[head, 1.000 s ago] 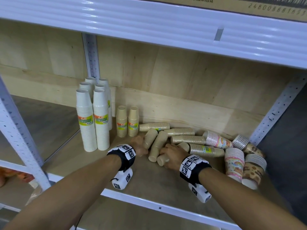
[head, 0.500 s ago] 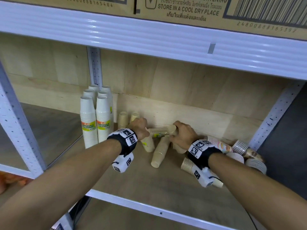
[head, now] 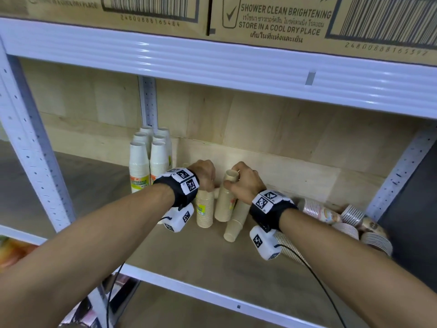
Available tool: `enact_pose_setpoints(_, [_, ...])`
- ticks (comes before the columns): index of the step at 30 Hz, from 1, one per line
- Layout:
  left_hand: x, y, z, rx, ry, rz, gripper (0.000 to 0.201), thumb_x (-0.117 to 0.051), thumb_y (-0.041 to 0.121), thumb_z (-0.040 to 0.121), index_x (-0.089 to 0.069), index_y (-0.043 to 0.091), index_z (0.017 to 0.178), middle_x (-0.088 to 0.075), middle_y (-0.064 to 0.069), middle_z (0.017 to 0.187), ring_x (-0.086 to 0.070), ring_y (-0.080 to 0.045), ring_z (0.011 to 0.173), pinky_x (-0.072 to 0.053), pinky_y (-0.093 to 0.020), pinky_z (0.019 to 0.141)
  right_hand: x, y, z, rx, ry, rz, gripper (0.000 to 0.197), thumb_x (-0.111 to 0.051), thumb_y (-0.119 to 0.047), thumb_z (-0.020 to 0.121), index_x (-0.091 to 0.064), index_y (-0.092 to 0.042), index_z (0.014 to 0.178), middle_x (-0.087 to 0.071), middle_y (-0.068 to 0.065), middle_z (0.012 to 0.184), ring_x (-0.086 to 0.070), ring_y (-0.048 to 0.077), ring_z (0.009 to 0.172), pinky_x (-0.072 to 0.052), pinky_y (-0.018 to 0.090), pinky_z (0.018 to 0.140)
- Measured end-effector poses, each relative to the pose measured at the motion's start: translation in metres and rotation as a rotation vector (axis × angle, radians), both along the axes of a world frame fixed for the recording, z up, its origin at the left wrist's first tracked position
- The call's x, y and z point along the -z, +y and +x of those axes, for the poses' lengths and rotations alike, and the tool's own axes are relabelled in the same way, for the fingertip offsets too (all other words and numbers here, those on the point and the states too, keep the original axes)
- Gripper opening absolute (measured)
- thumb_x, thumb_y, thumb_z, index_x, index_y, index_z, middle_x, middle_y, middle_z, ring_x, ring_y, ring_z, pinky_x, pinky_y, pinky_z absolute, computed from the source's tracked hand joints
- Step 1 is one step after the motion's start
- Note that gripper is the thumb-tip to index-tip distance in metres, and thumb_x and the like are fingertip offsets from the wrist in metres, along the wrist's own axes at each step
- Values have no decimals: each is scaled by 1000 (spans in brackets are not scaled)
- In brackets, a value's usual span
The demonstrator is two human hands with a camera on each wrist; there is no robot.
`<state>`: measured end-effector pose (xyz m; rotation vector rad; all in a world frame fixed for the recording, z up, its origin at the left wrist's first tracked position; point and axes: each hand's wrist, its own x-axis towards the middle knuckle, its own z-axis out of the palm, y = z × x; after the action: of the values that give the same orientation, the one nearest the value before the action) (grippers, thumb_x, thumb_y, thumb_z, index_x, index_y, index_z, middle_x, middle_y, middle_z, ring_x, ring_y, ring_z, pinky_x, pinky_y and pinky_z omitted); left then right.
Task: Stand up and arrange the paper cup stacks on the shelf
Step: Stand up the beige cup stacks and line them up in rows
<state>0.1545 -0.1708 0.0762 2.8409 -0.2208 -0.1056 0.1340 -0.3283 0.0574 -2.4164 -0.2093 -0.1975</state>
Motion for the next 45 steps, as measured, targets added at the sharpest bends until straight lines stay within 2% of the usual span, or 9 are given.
enact_pose_setpoints(13, [22, 9, -17, 68, 29, 35, 36, -74, 18, 83, -67, 3, 115, -65, -13, 115, -64, -26, 103, -53, -33, 78, 35, 15, -10, -97, 108, -54, 38, -65, -20, 84, -50, -16, 119, -57, -3, 99, -54, 3, 65, -36, 11, 40])
enact_pose_setpoints(16, [18, 14, -16, 97, 44, -20, 45, -72, 14, 83, -62, 11, 127, -63, -6, 118, -61, -22, 107, -51, -29, 82, 30, 13, -7, -133, 62, -84, 44, -65, -18, 82, -52, -22, 124, -65, 2, 113, -62, 18, 89, -46, 19, 65])
enact_pose_setpoints(18, [17, 17, -16, 109, 50, -16, 46, -70, 11, 84, -61, 14, 129, -60, -4, 122, -59, -21, 110, -50, -27, 83, 26, 12, -4, -181, 45, -98, 44, -63, -13, 83, -58, -22, 126, -66, 2, 119, -62, 20, 103, -43, 21, 78])
enact_pose_setpoints(24, [22, 20, -14, 92, 16, -63, 30, -71, 14, 85, -68, 9, 114, -63, -5, 114, -61, -19, 96, -43, -21, 58, 22, 11, 1, -177, 24, -216, 26, -59, -14, 86, -70, -18, 109, -69, 5, 113, -64, 23, 101, -47, 25, 80])
enact_pose_setpoints(27, [23, 22, -14, 80, 15, -75, 28, -73, 21, 84, -69, 10, 110, -65, -4, 111, -61, -19, 96, -45, -25, 69, 23, 11, 2, -151, 3, -247, 24, -61, -19, 85, -69, -19, 108, -69, 4, 109, -64, 24, 102, -52, 31, 84])
enact_pose_setpoints(33, [23, 23, -16, 117, 65, -82, 49, -68, 13, 87, -56, 15, 134, -56, -5, 129, -55, -16, 99, -39, -15, 53, 17, 11, 0, -216, -3, -287, 44, -59, -14, 86, -61, -22, 129, -65, 7, 125, -60, 26, 115, -50, 31, 94])
enact_pose_setpoints(35, [25, 22, -14, 115, 48, -86, 43, -67, 12, 88, -59, 14, 131, -57, -5, 127, -57, -19, 107, -43, -18, 62, 18, 12, 1, -243, -8, -318, 43, -57, -9, 87, -63, -19, 128, -64, 8, 127, -59, 26, 118, -48, 27, 95])
enact_pose_setpoints(40, [25, 21, -12, 81, 31, -115, 32, -69, 19, 88, -65, 6, 117, -63, -9, 119, -59, -20, 102, -49, -30, 79, 19, 12, 4, -181, -16, -327, 28, -61, -17, 87, -67, -18, 115, -69, 6, 110, -63, 25, 105, -49, 26, 81])
enact_pose_setpoints(45, [25, 19, -14, 100, 67, -137, 50, -70, 17, 87, -56, 16, 135, -55, -5, 128, -55, -17, 97, -38, -17, 50, 14, 12, 1, -249, -25, -314, 41, -60, -13, 86, -62, -20, 126, -65, 7, 120, -61, 27, 110, -49, 29, 87])
